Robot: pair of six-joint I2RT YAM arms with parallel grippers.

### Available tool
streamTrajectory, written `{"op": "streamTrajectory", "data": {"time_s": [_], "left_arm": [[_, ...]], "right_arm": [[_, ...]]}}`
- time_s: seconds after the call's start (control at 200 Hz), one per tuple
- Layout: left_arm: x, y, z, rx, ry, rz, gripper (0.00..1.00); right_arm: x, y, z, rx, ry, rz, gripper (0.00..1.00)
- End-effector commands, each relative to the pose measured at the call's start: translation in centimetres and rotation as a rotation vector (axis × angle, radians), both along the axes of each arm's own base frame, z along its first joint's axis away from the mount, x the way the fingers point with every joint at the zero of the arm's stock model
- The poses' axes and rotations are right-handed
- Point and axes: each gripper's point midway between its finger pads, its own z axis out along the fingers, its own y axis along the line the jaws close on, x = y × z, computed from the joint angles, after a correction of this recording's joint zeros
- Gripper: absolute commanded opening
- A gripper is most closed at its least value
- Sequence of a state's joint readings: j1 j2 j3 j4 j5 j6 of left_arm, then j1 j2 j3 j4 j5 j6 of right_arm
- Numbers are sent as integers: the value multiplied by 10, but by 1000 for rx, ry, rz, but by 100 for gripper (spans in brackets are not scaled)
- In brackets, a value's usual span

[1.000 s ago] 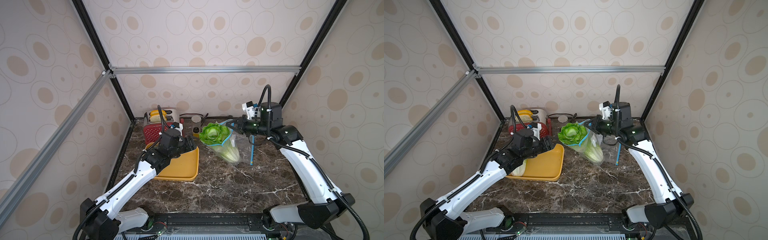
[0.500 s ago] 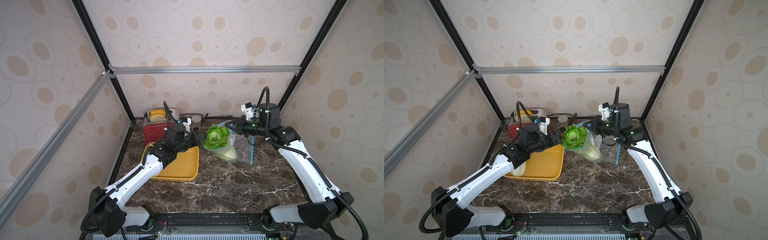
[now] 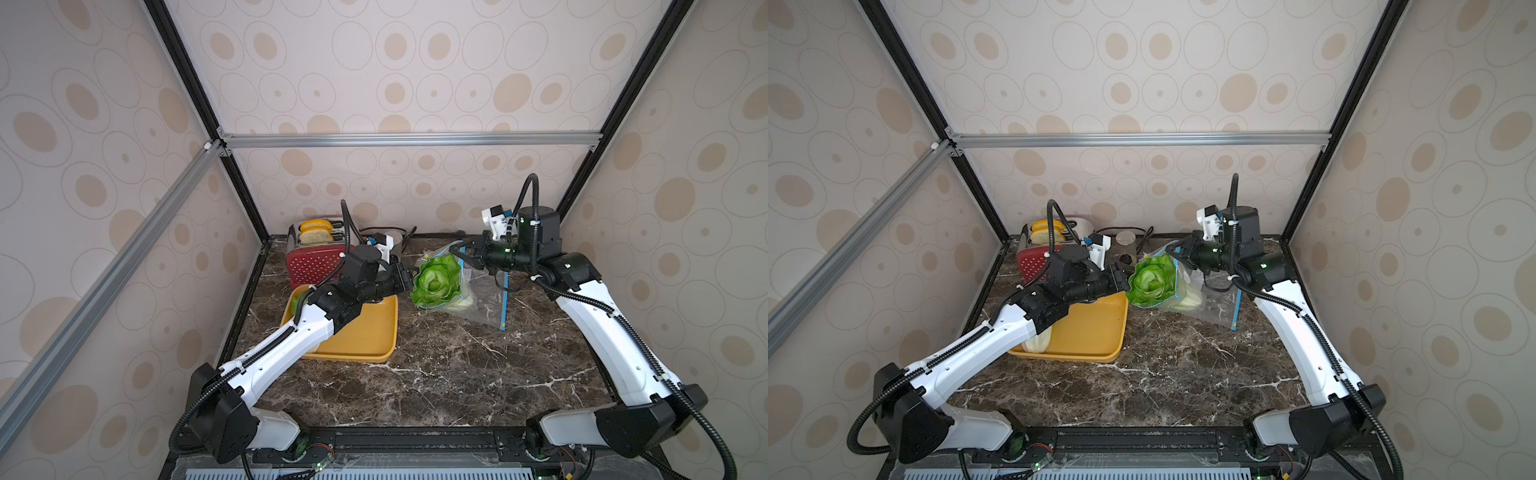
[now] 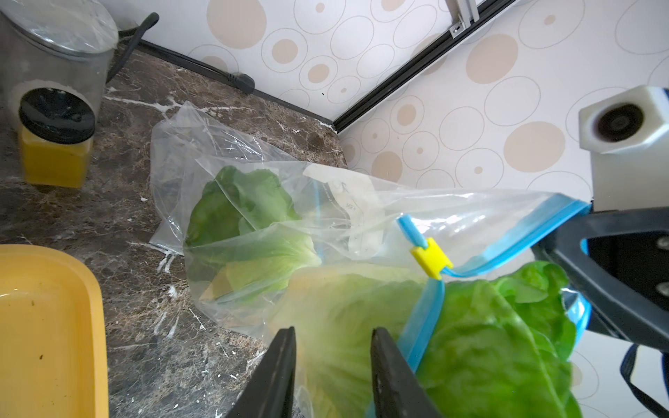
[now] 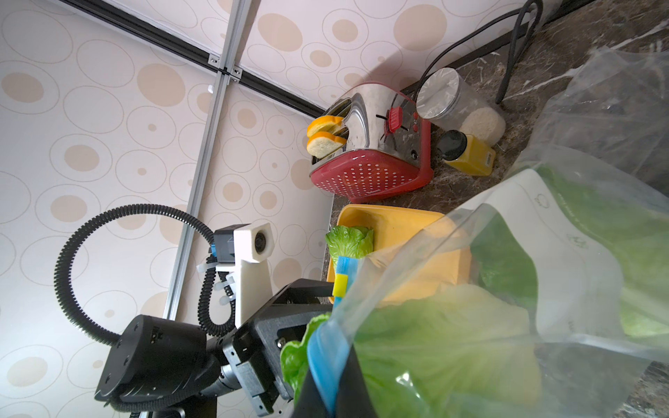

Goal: Put the chinese cabbages into a zipper bag and zip it
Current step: Adjust the zipper food storage bag at the center of the board.

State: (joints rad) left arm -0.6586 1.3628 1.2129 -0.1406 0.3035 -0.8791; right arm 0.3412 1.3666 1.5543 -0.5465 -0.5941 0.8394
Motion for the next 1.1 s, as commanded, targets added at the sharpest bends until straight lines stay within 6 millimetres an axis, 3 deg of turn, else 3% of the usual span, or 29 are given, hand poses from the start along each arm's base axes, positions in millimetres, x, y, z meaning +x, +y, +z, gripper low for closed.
{"op": "streamTrajectory", "data": {"time_s": [0.0,0.11,0.19,0.29,0.416,0.481,0.541,0.596,0.786,0.931,1.097], "left_arm": [[-9,11,19,31,-65,2,35],[-14,5,27,12,-77,-41,31],[-16,5,38,23,-110,-60,30],[-14,28,44,132,-146,7,29],[-10,60,44,164,-139,86,26],[-12,74,40,179,-123,121,25],[-18,82,32,206,-96,138,25],[-25,82,27,183,-77,122,25],[-41,76,3,56,18,119,27],[-41,53,4,-66,15,107,36],[-35,27,13,-166,18,91,37]], "right_arm": [[-6,-3,15,-10,-61,6,0],[-4,0,-1,-63,-8,42,0],[-11,6,10,-46,-14,107,0],[-17,-6,34,-76,-77,60,0],[-14,-6,2,-67,56,61,0],[-16,-6,26,-12,24,72,0],[-16,-17,50,34,-49,-20,0],[-12,-26,58,104,-80,-117,0],[-1,-27,32,168,13,-178,0],[4,-27,34,182,2,-192,0],[6,-27,26,180,20,-203,0]]}}
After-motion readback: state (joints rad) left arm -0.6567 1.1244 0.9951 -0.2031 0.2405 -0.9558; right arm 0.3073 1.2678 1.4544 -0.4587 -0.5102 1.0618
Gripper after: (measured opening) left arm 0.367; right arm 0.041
